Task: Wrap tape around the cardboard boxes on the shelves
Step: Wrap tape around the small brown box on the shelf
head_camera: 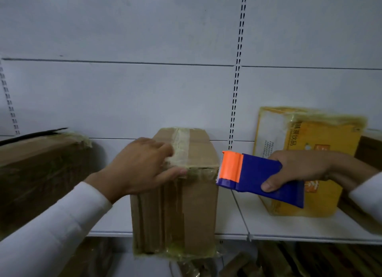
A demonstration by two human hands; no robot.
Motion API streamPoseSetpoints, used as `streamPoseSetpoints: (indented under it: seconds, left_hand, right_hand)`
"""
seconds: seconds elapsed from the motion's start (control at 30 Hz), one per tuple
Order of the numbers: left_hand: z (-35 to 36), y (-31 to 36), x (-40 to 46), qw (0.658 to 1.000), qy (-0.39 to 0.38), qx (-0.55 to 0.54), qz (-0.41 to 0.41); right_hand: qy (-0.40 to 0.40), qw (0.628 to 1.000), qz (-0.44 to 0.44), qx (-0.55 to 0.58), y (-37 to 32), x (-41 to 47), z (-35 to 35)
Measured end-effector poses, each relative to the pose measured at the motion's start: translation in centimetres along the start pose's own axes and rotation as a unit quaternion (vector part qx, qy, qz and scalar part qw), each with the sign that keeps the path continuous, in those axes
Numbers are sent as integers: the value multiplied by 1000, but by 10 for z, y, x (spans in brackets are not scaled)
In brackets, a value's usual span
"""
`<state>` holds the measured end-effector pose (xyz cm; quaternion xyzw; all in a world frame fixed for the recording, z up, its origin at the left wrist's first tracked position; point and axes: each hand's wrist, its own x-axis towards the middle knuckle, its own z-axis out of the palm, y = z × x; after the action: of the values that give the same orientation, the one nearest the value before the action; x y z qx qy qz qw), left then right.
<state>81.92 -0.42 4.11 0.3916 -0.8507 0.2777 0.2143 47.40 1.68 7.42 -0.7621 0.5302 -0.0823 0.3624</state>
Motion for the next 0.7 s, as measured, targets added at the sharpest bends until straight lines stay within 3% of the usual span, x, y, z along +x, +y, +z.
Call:
streamPoseSetpoints:
  seconds: [0.07, 0.2, 0.3, 0.57, 0.7]
  left_hand:
    - [2, 23, 21, 999, 22, 12, 44]
    - [28, 41, 36, 991, -70, -60, 95]
    - [33, 38, 31, 992, -28, -69, 99]
    - [32, 38, 31, 991, -37, -77, 99]
    - [32, 46, 38, 993, -47, -82, 64]
  right_hand:
    - [-4, 1000, -11, 4, -2, 1, 1]
    - [-16, 1000, -19, 13, -2, 1, 3]
    - [-25, 999, -21, 5, 5, -3, 3]
    - [-2, 998, 43, -40, 19, -41, -14]
    - [60, 989, 80, -112, 5, -25, 6]
